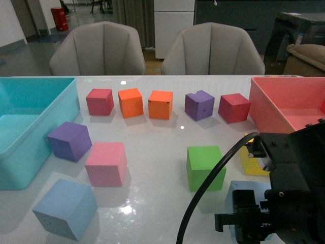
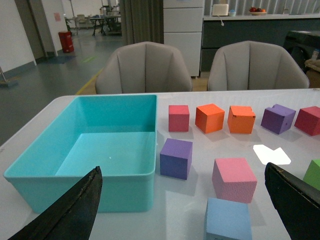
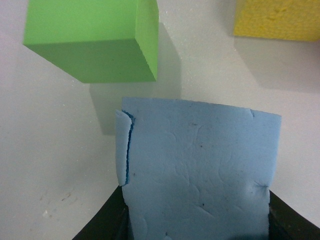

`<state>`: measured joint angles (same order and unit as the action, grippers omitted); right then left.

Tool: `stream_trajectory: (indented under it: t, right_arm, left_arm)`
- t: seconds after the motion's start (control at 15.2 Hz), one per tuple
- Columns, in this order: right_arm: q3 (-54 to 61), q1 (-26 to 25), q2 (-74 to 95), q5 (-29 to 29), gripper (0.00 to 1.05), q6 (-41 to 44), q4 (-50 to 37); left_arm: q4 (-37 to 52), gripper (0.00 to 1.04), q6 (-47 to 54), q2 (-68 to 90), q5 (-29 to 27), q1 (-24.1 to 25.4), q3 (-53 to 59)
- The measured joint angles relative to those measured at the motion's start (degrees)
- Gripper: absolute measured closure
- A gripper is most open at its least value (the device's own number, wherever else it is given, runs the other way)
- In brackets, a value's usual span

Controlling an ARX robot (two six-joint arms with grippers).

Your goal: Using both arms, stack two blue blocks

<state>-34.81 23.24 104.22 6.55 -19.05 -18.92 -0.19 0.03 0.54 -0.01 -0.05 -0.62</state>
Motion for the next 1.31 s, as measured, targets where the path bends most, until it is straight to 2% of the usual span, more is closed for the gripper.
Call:
stream_trajectory:
  t: [0.2,0.39,0.92,1.31]
  right_arm:
    - [0.74,1.22,-11.80,1.31,0.62,0.02,4.37]
    - [-8.13,2.27,-15.04,2.12,0.63,0.74,8.61]
    - [-44.74,3.87,14.82,0.76,0.63,1.05,19.47]
    - [-56.89,4.90,27.96,-0.83,0.63,0.39,23.47]
  left_arm:
    - [0.02,0.07,0.00,0.00,0.00,0.00,0.00]
    - [0.02,0.07,0.00,0.00,0.00,0.00,0.00]
    - [0.02,0.07,0.00,0.00,0.00,0.00,0.00]
    - [0.02,0.07,0.00,0.00,0.00,0.00,0.00]
